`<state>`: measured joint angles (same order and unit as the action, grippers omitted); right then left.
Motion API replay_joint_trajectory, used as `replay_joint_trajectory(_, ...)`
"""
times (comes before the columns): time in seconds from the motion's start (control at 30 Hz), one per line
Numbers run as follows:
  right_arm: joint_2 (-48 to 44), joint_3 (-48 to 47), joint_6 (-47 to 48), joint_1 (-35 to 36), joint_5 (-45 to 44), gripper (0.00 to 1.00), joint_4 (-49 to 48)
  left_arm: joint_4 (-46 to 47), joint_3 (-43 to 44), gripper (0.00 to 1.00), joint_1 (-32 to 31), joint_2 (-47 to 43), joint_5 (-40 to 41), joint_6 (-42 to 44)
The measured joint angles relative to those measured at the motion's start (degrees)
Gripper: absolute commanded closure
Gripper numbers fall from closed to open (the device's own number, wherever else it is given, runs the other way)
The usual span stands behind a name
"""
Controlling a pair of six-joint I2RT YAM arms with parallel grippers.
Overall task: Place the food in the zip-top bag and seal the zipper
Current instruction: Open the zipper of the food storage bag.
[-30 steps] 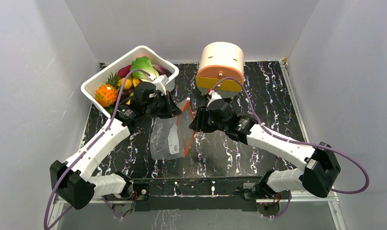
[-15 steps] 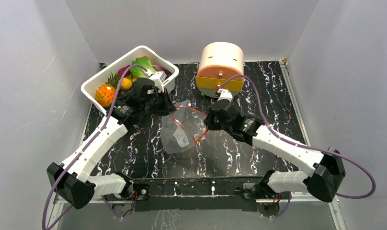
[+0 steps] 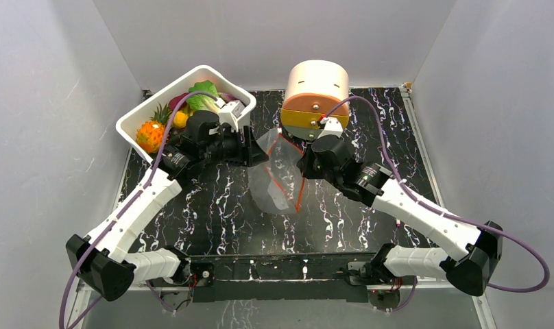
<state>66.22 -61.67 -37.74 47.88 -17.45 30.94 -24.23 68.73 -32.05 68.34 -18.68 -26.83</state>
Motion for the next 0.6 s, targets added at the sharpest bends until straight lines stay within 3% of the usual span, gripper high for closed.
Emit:
replay_joint_trajectory(0.23,0.5,-2.0,-0.2,0.0,0.1,1.00,0.6,6.5,-2.4,0.23,0.0,-0.7,-8.0,-1.6)
replay_joint_trajectory(0.6,5.8,-3.6,-5.5,0.0,3.8,1.00,-6.4,10.6,-3.1,0.19,-0.9,1.2,-7.6,0.7)
